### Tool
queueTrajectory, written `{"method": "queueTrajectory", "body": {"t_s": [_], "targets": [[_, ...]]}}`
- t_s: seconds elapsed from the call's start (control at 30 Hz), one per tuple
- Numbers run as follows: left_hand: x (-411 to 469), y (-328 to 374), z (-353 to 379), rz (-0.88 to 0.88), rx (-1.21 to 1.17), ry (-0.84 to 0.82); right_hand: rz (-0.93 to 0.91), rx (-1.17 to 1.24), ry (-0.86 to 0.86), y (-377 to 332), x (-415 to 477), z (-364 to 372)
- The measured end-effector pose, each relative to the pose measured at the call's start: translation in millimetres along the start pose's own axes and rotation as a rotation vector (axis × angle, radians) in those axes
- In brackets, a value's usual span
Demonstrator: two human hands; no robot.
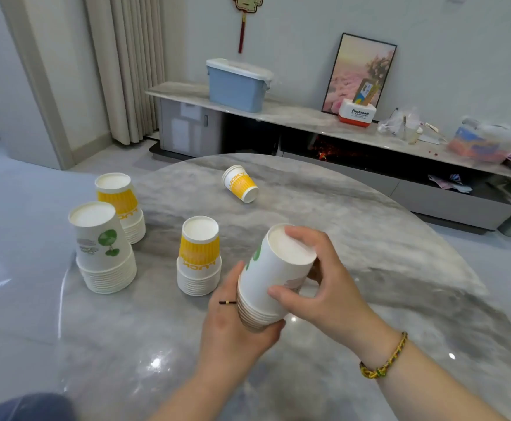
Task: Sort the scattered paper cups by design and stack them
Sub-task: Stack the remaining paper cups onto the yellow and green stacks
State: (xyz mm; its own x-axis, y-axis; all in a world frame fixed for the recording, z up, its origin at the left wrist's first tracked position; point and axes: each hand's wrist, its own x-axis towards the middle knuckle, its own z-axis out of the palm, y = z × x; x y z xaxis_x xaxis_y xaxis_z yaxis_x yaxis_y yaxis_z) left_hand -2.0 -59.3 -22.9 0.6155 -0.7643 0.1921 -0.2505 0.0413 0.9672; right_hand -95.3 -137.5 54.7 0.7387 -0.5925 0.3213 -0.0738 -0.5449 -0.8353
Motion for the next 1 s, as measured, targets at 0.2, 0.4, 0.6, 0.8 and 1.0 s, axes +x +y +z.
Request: {"method": "queueTrajectory", "body": {"t_s": [0.2,0.4,0.6,0.8,1.0], "targets": [[18,33,-90,0.108,0.065,0.192,-0.105,0.090,-0.073,-63,50,46],[44,58,-174,0.124,0.297,0.270,-0.208,0.119,-0.098,-109,99,103],[72,48,-198,0.112,0.352,0.266,-0.171,0.061,-0.090,-116,121,120],[70,24,-194,0.018,0.308,0.267,-0.087,-0.070,-0.160,-97,131,142],[79,-8,-192,-0.148,0.296,0.243,-0.030,-0.178,-0.257,-84,140,161]]}}
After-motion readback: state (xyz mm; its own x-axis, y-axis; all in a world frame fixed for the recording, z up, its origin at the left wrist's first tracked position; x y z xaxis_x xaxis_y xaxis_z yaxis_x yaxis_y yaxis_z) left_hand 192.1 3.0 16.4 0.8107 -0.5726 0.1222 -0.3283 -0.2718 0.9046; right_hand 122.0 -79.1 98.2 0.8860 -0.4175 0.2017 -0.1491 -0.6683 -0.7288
